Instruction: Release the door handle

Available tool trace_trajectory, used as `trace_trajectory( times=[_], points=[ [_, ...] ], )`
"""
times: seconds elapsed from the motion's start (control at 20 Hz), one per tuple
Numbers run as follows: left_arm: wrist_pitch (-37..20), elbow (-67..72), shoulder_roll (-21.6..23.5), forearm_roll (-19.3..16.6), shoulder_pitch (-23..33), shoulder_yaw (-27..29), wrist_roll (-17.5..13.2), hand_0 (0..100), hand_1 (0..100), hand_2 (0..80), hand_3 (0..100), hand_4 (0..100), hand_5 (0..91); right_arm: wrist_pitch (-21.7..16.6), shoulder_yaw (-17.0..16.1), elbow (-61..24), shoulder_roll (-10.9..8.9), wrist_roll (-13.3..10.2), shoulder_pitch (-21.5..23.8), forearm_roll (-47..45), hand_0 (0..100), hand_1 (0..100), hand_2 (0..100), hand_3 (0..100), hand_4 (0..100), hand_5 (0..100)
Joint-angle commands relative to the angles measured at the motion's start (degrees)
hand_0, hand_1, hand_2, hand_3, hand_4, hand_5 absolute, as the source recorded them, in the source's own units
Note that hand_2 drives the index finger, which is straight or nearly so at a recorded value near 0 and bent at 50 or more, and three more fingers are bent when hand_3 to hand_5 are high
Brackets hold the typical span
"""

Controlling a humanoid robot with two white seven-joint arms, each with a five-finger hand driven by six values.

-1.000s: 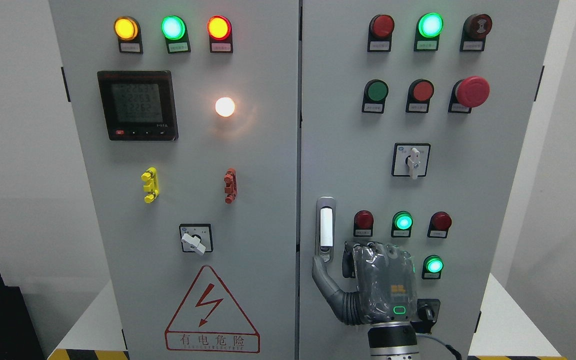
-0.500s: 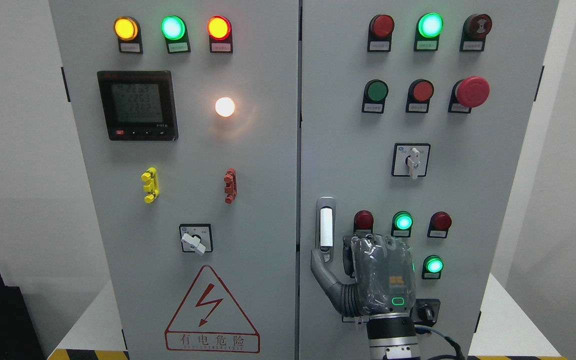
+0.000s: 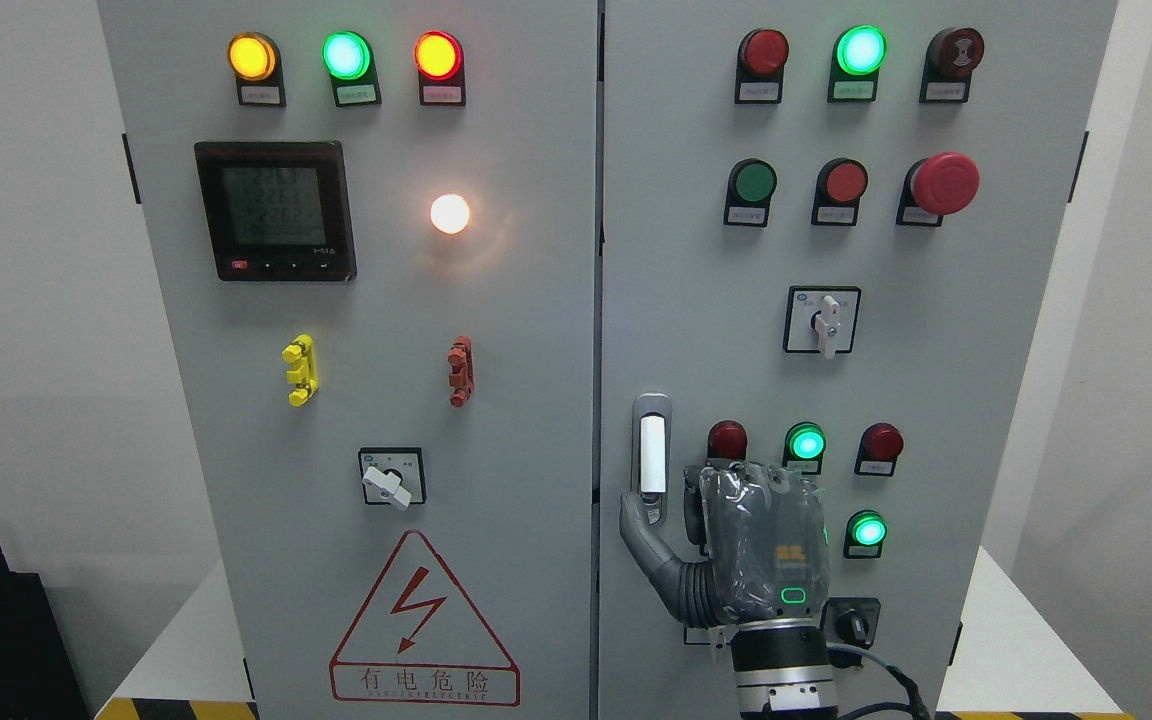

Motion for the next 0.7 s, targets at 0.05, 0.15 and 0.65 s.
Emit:
trace_trajectory(
  times=[0.05, 0.15, 0.65],
  points=[
    [-0.02, -0.88, 0.00, 0.00, 0.00, -0.70, 0.03, 12, 39, 0.0, 0, 0, 0.0, 0.03, 0.12, 0.47, 0.01, -0.06, -0.66, 1.20, 34, 34, 100, 100, 100, 98],
    [-0.02, -0.88, 0.00, 0.00, 0.00, -0.70, 0.03, 12, 39, 0.0, 0, 0, 0.0, 0.03, 0.12, 0.55, 0.01, 0.03, -0.66, 1.56, 36, 35, 100, 100, 100, 98],
    [-0.02, -0.88, 0.00, 0.00, 0.00, -0.70, 0.03, 12, 39, 0.0, 0, 0, 0.0, 0.47, 0.12, 0.64, 0.01, 0.03, -0.75, 2.79, 42, 41, 100, 100, 100, 98]
  ],
)
